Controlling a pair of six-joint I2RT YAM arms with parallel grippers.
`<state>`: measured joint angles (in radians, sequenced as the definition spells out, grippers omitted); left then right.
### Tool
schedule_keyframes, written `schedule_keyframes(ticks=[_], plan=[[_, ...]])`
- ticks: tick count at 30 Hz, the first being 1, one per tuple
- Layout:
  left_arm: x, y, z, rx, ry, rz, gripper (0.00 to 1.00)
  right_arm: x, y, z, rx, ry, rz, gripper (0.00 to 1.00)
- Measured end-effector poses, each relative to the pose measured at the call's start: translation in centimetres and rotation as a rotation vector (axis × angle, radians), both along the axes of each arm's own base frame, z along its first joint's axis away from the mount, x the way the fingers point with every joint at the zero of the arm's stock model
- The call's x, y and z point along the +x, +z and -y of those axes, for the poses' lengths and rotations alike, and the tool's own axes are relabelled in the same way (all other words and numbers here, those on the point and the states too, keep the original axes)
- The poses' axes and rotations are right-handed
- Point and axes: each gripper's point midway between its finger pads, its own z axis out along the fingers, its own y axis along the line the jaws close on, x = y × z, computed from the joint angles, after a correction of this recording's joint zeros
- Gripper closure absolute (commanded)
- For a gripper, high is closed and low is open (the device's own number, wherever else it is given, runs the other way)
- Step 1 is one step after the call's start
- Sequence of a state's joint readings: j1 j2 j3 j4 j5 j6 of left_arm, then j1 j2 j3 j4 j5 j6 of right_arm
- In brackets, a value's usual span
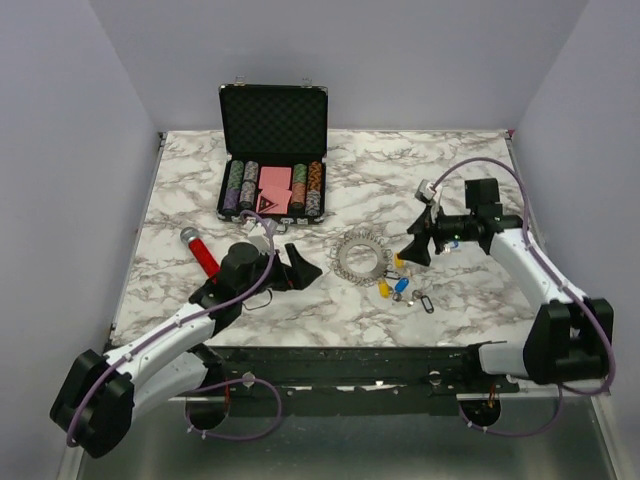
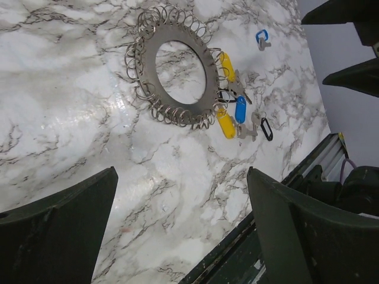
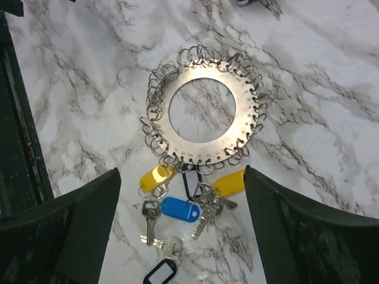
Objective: Put the keys on the keyring
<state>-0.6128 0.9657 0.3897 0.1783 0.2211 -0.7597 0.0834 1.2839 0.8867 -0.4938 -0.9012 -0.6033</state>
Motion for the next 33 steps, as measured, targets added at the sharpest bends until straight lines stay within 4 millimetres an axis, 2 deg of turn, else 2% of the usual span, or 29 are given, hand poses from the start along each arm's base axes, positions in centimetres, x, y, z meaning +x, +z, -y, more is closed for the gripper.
schedule_keyframes(ticks=[2, 5, 7, 9, 15, 18, 21, 24, 27, 33], plan=[[0.1, 0.5, -0.7, -0.018, 0.024, 0.018, 0.01, 0.3, -0.3, -0.6, 0.017, 0.061, -0.016, 0.13], [0.2, 1.2, -1.4, -0.037, 0.042, 0.047, 0.04, -0.4, -3.0, -1.0, 0.001, 0.127, -0.087, 0.14], [0.2, 1.5, -1.5, -0.044, 0.044, 0.057, 0.09, -1.4, -3.9, -1.2, -0.007, 0.155, -0.114, 0.17], [0.1, 1.2, -1.3, -0.047, 0.034, 0.051, 0.18, -1.9, -3.9, -1.6, -0.008, 0.183, -0.114, 0.19], [0.8, -2.5, 0.8, 0.037, -0.039, -0.113, 0.39, -2.4, -4.0, -2.2, -0.009, 0.215, -0.112, 0.20], [2.0, -2.8, 3.0, 0.090, -0.095, -0.152, 0.48, -2.4, -4.0, -2.2, -0.010, 0.215, -0.110, 0.20], [3.1, -2.4, 5.0, 0.128, -0.145, -0.142, 0.52, -2.4, -4.0, -2.2, -0.011, 0.216, -0.109, 0.20], [3.8, -2.7, 6.5, 0.178, -0.187, -0.151, 0.60, -2.4, -4.0, -2.2, -0.011, 0.216, -0.108, 0.20], [4.2, -4.1, 7.2, 0.226, -0.213, -0.178, 0.63, -2.4, -4.0, -2.2, -0.011, 0.217, -0.107, 0.20], [3.6, -7.4, 6.5, 0.317, -0.233, -0.263, 0.64, -2.3, -4.0, -2.2, -0.013, 0.221, -0.099, 0.20]])
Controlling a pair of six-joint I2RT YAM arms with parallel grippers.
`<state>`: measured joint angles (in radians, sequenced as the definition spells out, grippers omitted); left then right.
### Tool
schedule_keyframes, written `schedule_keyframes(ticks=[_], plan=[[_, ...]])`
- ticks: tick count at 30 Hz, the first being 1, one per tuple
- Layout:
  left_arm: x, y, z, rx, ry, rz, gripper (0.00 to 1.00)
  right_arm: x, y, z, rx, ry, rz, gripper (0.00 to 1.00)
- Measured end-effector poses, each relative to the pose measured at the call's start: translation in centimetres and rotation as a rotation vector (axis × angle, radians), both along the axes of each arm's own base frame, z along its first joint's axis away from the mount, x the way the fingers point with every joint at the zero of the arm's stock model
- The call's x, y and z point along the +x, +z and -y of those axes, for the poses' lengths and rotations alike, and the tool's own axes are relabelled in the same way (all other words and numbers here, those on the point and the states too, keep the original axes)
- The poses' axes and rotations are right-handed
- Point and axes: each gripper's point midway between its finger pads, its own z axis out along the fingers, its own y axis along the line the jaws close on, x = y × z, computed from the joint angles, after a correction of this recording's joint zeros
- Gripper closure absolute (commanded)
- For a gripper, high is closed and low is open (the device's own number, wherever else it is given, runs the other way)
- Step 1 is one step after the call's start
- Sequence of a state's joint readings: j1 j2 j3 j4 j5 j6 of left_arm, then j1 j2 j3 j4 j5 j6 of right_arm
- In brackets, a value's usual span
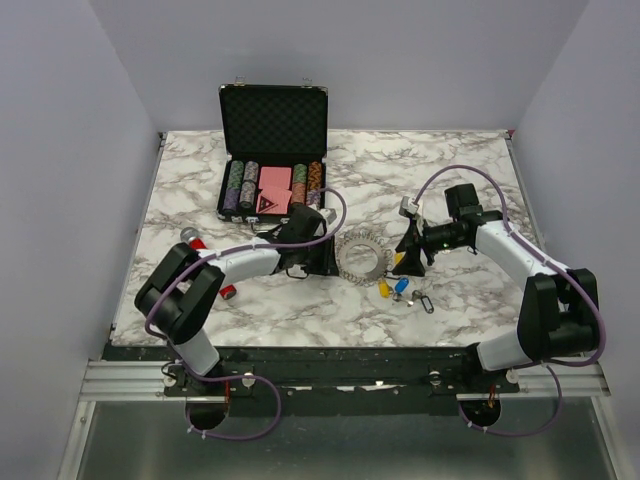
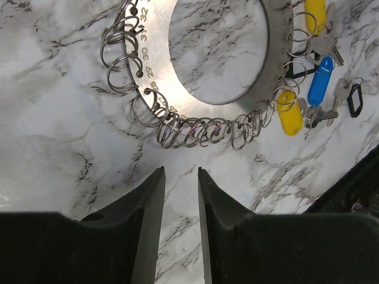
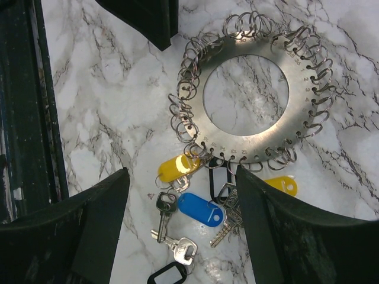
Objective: Put the keys on the keyring
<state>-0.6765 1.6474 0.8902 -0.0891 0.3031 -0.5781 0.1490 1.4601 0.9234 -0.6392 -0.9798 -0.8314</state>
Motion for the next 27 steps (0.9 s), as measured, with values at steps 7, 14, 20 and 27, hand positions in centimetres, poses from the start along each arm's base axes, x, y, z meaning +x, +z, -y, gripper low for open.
schedule_keyframes(ticks=[7, 14, 20, 27], plan=[[0.7, 0.2, -0.4, 0.056, -0.018, 0.028, 0.62, 0.0, 0.0, 0.0, -0.001, 0.004, 0.008, 0.20], [2.5, 0.9, -0.1, 0.122, -0.060, 0.078, 0.63, 0.0, 0.0, 0.0, -0.001, 0.008, 0.014, 0.20], [2.9, 0.2, 0.0, 0.172, -0.104, 0.067, 0.63, 0.0, 0.0, 0.0, -0.002, 0.009, 0.015, 0.20], [2.5, -1.2, -0.3, 0.219, -0.140, 0.034, 0.64, 0.0, 0.0, 0.1, -0.004, 0.012, 0.015, 0.20]])
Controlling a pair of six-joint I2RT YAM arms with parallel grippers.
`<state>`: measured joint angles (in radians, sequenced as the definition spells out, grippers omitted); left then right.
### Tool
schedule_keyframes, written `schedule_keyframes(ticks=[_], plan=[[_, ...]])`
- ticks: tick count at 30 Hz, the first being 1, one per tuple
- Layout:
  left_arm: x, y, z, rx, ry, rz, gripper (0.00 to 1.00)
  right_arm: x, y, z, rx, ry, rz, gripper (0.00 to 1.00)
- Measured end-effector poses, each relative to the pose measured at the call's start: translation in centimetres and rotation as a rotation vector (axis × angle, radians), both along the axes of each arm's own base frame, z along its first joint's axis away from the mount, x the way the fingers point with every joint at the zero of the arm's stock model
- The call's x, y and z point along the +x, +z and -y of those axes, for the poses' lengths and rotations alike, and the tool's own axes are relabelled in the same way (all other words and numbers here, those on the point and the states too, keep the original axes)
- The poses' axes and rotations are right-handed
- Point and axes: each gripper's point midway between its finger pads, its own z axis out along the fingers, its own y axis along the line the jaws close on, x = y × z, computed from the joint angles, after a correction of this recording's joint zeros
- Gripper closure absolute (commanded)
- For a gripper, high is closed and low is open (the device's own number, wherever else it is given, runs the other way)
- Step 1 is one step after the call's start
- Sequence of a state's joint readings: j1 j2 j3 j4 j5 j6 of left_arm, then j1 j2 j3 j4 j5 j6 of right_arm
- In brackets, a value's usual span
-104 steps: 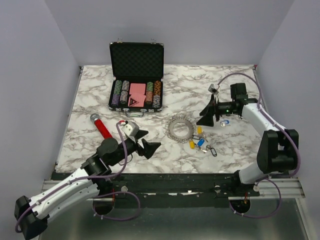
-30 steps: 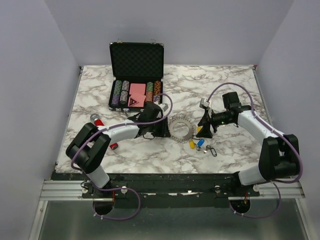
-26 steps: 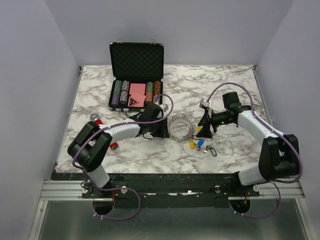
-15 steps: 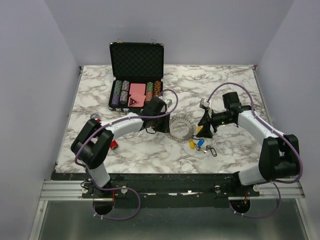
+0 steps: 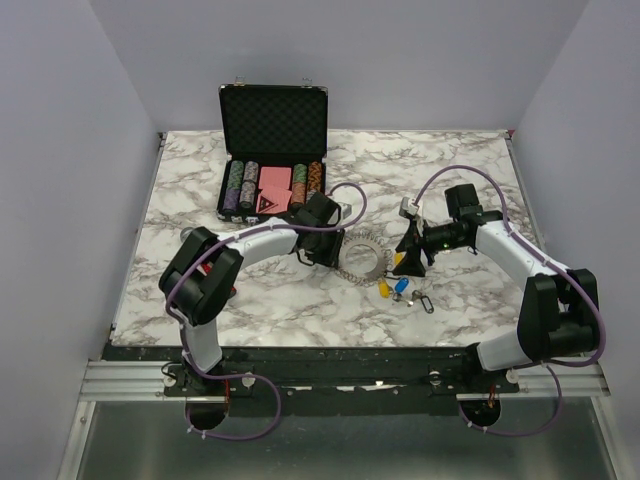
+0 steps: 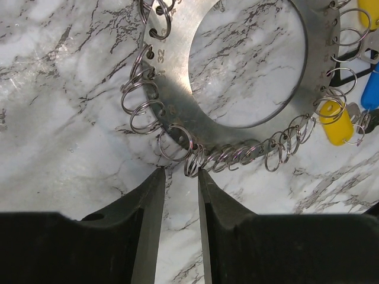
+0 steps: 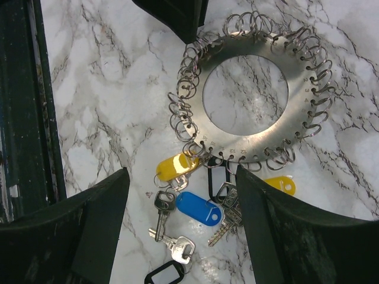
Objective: Put the keys on the keyring
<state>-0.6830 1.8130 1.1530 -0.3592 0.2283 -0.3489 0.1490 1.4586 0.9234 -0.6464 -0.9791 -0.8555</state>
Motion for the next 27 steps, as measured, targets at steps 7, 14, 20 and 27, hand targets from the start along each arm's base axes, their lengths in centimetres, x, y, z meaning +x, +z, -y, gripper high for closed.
schedule_keyframes(ticks=[7, 14, 20, 27], plan=[[0.5, 0.2, 0.4, 0.009, -0.018, 0.004, 0.68, -0.1, 0.0, 0.0, -0.001, 0.001, -0.001, 0.20], [0.3, 0.2, 0.9, 0.004, -0.039, -0.004, 0.69, -0.1, 0.0, 0.0, -0.002, 0.001, -0.005, 0.20], [0.0, -0.2, 1.0, 0.004, -0.052, -0.020, 0.94, -0.1, -0.1, 0.0, -0.003, 0.001, -0.007, 0.20], [-0.1, -0.2, 1.2, 0.002, -0.056, -0.022, 1.00, -0.2, -0.1, 0.1, -0.003, 0.001, -0.009, 0.20]])
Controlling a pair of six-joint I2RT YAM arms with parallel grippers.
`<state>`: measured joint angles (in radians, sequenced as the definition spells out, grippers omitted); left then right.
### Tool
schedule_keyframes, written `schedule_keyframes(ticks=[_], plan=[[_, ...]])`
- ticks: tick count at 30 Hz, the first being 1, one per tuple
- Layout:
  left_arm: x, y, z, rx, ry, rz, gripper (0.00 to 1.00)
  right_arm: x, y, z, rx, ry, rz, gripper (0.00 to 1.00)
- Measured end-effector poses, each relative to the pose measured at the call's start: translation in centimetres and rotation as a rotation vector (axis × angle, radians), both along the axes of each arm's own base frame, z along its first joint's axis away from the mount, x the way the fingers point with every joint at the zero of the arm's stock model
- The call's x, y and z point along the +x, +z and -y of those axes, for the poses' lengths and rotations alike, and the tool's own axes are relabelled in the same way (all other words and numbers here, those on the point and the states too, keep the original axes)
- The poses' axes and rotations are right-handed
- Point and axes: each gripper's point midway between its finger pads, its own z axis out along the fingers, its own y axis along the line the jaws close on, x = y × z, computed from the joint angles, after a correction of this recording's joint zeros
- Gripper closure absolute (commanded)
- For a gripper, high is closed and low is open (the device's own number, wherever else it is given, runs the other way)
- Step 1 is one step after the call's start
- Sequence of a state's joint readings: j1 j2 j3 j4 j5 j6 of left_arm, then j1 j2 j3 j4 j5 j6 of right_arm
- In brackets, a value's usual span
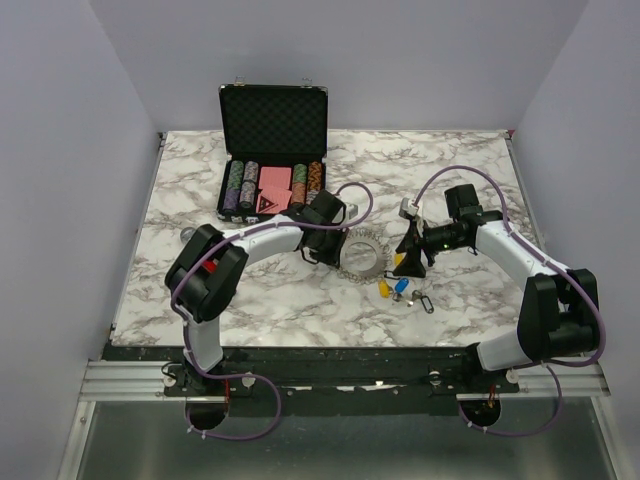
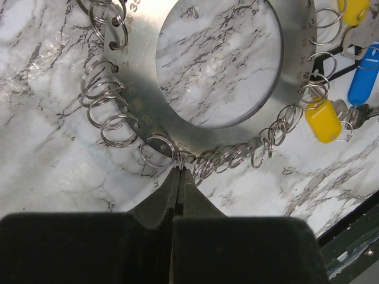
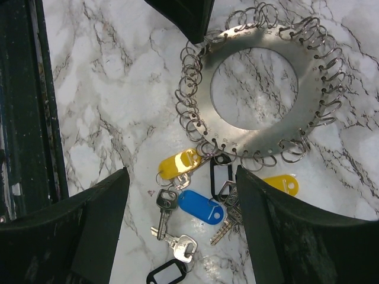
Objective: Put the keys on the keyring
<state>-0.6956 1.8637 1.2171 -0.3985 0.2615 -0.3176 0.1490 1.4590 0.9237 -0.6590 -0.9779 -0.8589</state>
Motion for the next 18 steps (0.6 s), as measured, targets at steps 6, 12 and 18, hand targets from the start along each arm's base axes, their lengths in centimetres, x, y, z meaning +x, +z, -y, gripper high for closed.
schedule_keyframes(ticks=[6, 12, 18], plan=[[-0.3, 2.1, -0.2, -0.039, 0.001, 0.046, 1.00, -0.3, -0.1, 0.1, -0.004, 0.012, -0.001, 0.20], [-1.3, 7.2, -1.1, -0.145, 0.005, 0.154, 1.00, -1.4, -0.2, 0.1, -0.002, 0.063, -0.002, 0.20], [-2.8, 9.4, -1.9, -0.219, -0.010, 0.174, 1.00, -3.2, 0.1, -0.9, 0.026, 0.160, 0.007, 0.20]])
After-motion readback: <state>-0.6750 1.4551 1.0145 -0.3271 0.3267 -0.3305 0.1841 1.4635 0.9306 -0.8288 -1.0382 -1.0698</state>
